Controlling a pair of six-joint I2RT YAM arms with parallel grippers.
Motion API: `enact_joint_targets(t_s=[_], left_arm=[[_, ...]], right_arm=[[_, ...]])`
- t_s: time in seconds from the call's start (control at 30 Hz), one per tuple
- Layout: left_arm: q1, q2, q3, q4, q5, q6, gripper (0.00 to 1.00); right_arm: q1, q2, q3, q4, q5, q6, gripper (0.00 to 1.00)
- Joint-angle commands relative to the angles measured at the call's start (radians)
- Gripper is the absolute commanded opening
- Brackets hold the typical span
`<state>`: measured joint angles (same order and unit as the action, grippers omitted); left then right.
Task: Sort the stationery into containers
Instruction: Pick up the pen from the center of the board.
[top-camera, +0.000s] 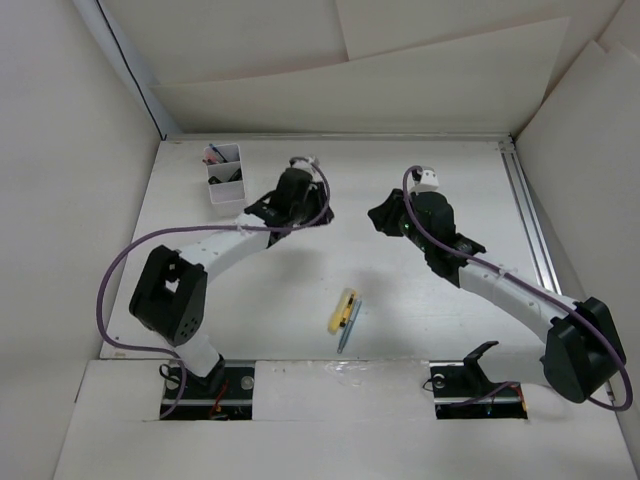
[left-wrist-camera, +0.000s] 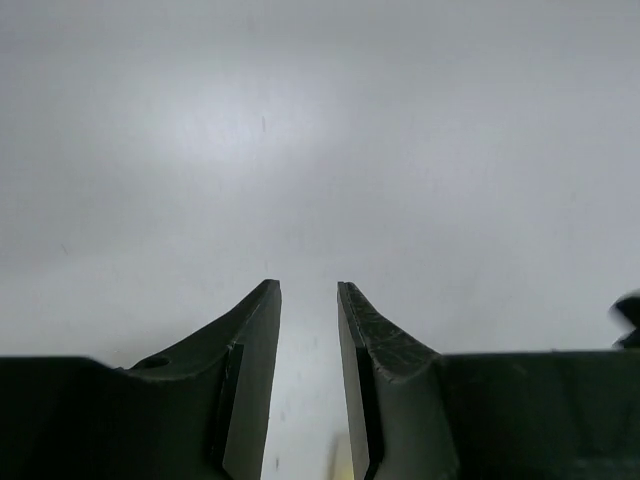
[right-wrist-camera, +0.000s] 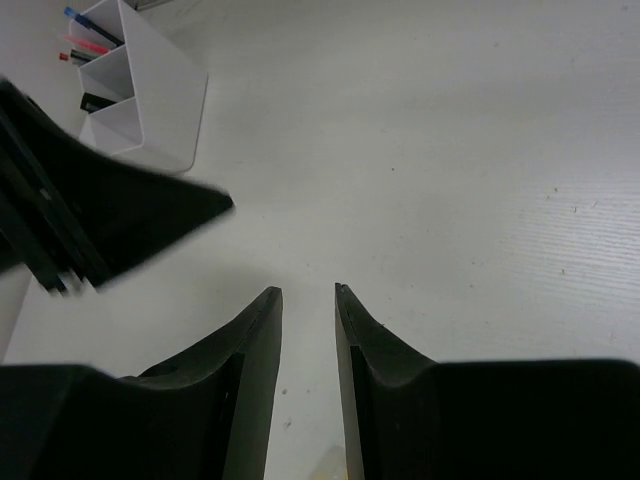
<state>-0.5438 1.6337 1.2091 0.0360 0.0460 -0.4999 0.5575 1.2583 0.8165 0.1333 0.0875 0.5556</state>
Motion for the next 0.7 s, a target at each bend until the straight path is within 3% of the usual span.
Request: enact_joint_targets(t_s=[0.0,0.17,0.2,0.3,0.33,0.47,0.67], left_arm=[[-0.067,-0.084,-0.104,-0.122,0.087,-0.005,0.26],[-0.221,-0.091,-0.163,-0.215,0.063,0.006,0.26],[-0.246,-0.090,-0.163,-0.257,0.049,0.006,0.26],[-0.342,-0.066,-0.174,-0.292,-0.015,0.006,0.33],[-0.364,-0.055,-0.174,-0.304,-0.029,0.006,0.35],[-0.455,-0.002,-0.135,-0.346,-0.133,-0.005,0.42],[-0.489,0.083,-0.089,-0.380,-0.204,-0.005,0.36]], right_arm=[[-0.002,-0.007,0.003,0.009,0.031,0.020,0.34],[-0.024,-0.007,0.003,-0.011,0.063,0.029,0.27],[-0.024,-0.007,0.003,-0.011,0.063,0.029,0.17],[-0.033,-0.007,0.003,-0.020,0.063,0.038,0.01],[-0.033,-0.007,0.003,-0.020,0.063,0.038,0.00],[-0.033,0.003,0.012,-0.020,0.063,0.038,0.02],[-0.042,0.021,0.021,-0.029,0.054,0.038,0.23]])
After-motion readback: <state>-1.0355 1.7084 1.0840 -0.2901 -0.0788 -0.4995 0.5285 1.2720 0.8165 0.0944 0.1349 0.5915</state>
